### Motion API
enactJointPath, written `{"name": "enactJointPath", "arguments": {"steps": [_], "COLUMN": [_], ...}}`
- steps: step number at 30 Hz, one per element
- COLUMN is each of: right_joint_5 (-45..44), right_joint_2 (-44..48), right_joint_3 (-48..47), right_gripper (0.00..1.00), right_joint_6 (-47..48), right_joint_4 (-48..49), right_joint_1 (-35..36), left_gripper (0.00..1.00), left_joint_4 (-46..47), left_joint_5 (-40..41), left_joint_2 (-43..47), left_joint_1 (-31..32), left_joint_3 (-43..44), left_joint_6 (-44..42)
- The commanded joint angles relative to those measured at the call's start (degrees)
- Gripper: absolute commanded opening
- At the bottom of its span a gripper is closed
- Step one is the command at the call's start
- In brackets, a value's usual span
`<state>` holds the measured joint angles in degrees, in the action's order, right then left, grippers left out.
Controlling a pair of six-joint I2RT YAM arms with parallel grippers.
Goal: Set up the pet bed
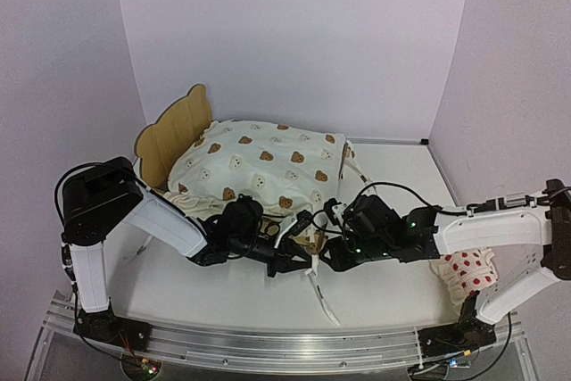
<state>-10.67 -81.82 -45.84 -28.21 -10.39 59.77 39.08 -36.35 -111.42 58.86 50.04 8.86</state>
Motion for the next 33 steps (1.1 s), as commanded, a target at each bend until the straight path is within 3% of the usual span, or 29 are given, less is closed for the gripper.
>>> {"name": "enactJointPath", "arguments": {"steps": [1,33], "right_joint_5": [1.37,0.03], "right_joint_2": [-3.62,-7.61], "right_joint_3": [-3.27,-4.24], "right_gripper": [0.35,0.33], "right_joint_6": [-5.90,-21.94], "right_joint_4": [1.31,4.76], "right_joint_1": [-0.19,-0.16], "left_gripper": [0.00,0.00], "left_joint_4": [2.39,3.53], "left_joint_5": [-1.65,-1.03], "left_joint_2": [-0.81,-2.95], "left_joint_1": [-0.32,-0.32], "left_joint_3": [2.34,3.02], "left_joint_6": [-1.24,-2.69]}}
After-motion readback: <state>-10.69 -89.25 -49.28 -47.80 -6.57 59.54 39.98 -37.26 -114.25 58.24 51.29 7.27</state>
